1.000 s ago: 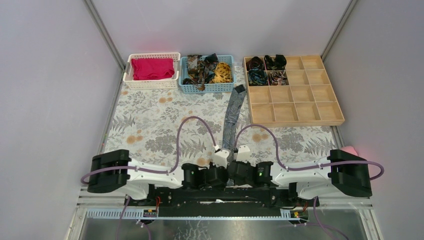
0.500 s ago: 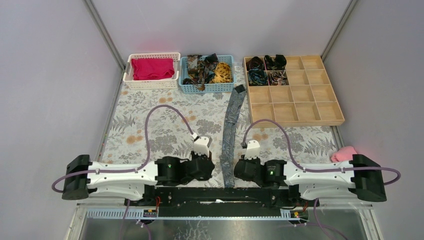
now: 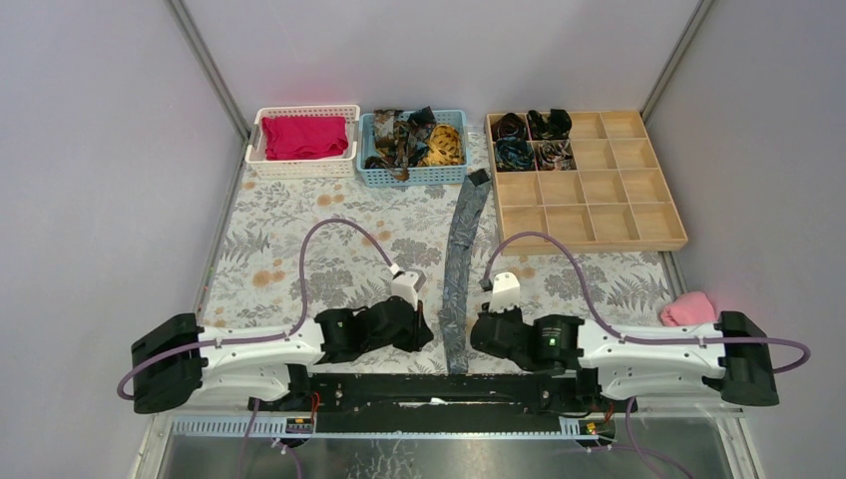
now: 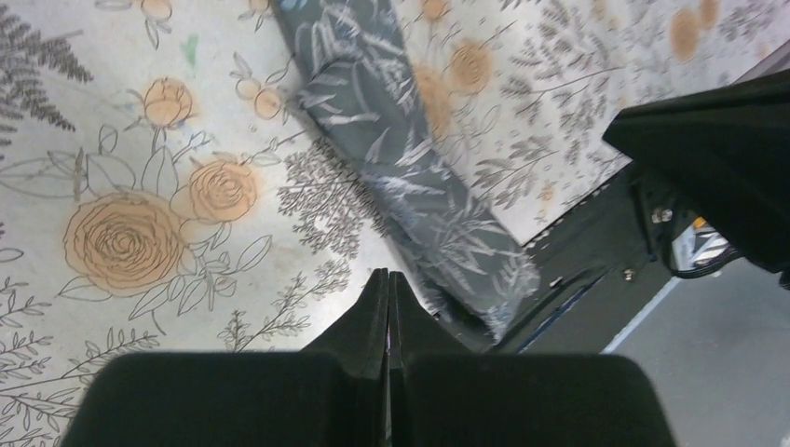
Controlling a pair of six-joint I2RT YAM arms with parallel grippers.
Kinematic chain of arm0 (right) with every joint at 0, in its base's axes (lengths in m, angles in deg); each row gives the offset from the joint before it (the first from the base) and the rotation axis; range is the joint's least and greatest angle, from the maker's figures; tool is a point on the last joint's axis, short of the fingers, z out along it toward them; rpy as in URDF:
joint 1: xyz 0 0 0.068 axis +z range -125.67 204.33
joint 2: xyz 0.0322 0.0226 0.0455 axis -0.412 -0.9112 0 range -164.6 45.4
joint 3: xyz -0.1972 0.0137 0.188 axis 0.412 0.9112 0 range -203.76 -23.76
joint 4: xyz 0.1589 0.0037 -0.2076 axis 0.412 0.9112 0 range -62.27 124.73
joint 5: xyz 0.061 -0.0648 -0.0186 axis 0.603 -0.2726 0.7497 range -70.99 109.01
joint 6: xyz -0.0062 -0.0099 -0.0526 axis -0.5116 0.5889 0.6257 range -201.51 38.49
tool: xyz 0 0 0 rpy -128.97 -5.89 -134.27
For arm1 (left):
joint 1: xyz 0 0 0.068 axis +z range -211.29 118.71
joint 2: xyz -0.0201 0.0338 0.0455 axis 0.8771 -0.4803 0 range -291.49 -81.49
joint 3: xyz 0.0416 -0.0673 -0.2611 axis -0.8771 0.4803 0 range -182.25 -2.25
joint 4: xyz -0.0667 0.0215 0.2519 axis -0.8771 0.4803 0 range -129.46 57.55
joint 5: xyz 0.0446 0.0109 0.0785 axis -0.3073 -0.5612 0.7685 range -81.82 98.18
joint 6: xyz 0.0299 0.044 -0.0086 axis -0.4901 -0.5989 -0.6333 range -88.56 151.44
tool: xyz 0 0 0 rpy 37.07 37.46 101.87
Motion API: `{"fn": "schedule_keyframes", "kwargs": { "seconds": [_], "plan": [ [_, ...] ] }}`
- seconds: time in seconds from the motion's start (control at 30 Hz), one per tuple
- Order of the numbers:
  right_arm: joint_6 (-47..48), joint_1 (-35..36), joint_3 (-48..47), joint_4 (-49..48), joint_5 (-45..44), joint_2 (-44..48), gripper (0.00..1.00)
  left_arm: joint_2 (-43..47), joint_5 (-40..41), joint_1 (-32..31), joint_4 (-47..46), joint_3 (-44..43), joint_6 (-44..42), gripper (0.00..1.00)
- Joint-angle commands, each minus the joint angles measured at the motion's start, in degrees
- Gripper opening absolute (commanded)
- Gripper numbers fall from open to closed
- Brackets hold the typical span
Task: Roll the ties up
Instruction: Roll the tie at the center of the board.
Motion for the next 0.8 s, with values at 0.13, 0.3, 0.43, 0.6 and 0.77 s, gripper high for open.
{"fn": "schedule_keyframes", "kwargs": {
  "seconds": [0.13, 0.3, 0.43, 0.6, 0.77],
  "plan": [
    [-3.5, -0.1, -3.2, -2.5, -7.2, -14.2, 0.10, -4.4, -0.1, 0.5, -7.5, 1.7, -1.1, 0.00],
    [-0.7, -3.2, -3.4, -8.3, -6.5, -20.0, 0.08, -9.6, 0.5, 1.1, -11.5, 0.3, -2.6, 0.00],
    [2.8, -7.6, -1.2, -14.8, -3.2, -21.2, 0.08, -12.6, 1.0, 2.8, -13.2, 1.0, -3.2, 0.00],
    [6.1, -11.2, 0.4, -20.8, 0.6, -22.7, 0.07, -14.5, -0.4, 5.2, -17.5, 2.5, -4.0, 0.00],
    [6.9, -12.9, 0.5, -23.5, 2.4, -25.9, 0.06, -17.6, -1.2, 7.0, -20.0, 1.7, -6.4, 0.00]
  ]
}}
